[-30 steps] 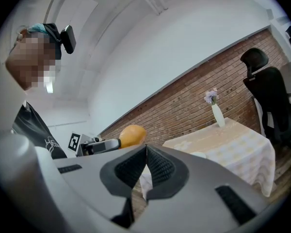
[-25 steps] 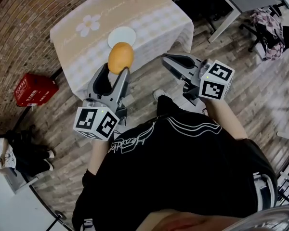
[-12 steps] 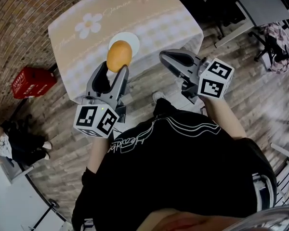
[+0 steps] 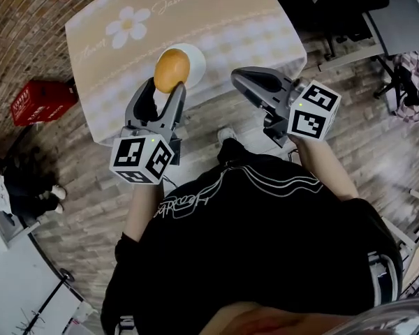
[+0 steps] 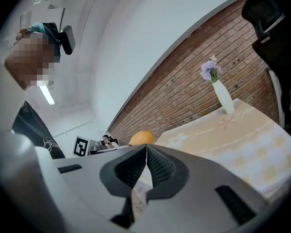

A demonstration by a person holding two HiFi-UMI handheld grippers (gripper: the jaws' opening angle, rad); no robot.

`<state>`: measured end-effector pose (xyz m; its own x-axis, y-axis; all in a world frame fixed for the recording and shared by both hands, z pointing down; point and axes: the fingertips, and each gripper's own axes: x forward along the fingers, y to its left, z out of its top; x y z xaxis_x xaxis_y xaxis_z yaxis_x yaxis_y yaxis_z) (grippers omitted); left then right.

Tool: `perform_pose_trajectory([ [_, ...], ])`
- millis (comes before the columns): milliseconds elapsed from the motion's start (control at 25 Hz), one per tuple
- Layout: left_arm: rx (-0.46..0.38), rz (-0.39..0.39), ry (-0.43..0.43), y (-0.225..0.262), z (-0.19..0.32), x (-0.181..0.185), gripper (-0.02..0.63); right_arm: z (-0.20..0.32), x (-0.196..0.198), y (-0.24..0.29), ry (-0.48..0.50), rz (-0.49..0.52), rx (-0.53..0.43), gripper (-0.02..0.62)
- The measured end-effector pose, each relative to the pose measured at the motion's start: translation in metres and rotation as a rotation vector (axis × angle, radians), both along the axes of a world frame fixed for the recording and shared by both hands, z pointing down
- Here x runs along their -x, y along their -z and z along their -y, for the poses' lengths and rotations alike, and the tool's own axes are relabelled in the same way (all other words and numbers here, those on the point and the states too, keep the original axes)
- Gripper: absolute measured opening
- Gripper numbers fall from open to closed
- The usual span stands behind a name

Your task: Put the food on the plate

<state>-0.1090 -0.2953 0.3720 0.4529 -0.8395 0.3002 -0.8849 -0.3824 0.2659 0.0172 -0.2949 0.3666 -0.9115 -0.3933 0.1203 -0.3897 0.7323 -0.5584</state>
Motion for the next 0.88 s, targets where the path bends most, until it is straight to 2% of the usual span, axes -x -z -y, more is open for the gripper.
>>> perform_pose_trajectory([
  [480,0.078,0.037,0.064,-0.077,0.037,0.011,0.264,0.038,0.000,-0.059,0.045,-0.007,0.089,-0.003],
  [880,0.132,0.126,0.066,-0.134,0.061,0.011,0.264,0.056,-0.006,-0.087,0.055,-0.041,0.125,-0.003],
])
